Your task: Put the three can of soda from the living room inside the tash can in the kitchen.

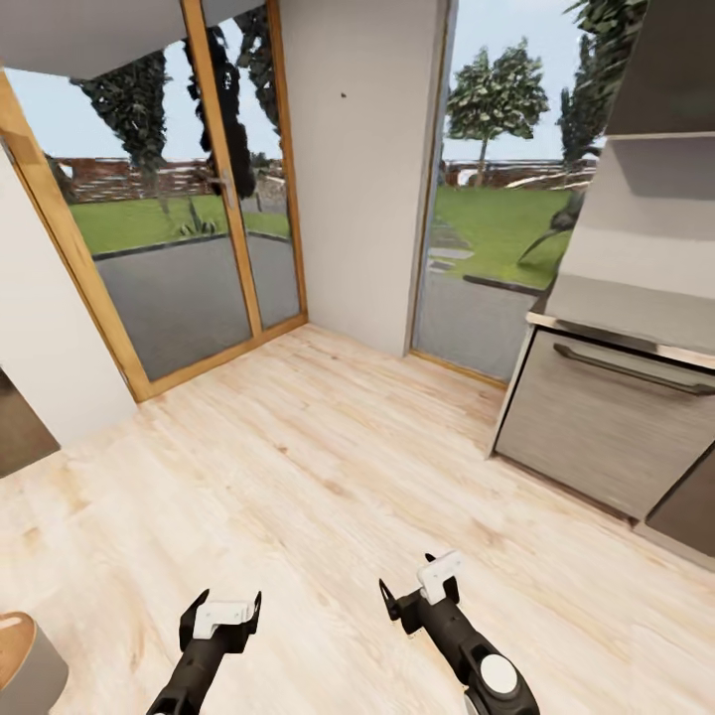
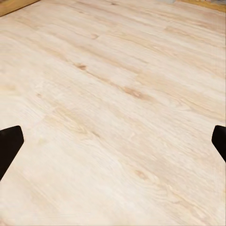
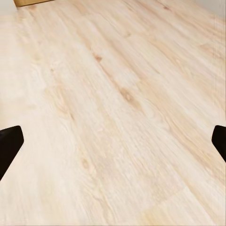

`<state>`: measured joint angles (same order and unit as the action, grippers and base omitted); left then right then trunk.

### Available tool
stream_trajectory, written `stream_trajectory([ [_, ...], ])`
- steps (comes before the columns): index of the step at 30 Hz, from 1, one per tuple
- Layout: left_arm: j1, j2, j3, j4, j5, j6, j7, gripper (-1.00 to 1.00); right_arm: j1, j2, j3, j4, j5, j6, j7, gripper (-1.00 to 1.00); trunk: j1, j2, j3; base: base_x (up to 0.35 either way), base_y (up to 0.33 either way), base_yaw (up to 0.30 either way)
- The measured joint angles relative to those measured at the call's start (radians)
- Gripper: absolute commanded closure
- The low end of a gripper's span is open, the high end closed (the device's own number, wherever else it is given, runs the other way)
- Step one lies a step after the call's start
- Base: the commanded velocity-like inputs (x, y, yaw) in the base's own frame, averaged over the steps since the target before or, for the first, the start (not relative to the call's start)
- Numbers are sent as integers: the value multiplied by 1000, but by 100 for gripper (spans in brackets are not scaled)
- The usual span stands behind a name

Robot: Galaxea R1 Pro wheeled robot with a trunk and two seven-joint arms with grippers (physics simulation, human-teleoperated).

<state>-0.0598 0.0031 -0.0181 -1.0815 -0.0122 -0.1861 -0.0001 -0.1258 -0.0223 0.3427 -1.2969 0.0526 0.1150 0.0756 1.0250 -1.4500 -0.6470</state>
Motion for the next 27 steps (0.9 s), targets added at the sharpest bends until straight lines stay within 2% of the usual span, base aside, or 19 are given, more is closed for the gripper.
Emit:
stream_trajectory([
  [8,0,0,0,0,0,-1,0,-100,0,11,1,15,8,-25,0,-100,0,0,-4,287,-142,225],
  [27,0,0,0,-1,0,-1,-1,-100,0,13,1,22,10,-29,0,-100,0,0,-11,294,-120,229],
])
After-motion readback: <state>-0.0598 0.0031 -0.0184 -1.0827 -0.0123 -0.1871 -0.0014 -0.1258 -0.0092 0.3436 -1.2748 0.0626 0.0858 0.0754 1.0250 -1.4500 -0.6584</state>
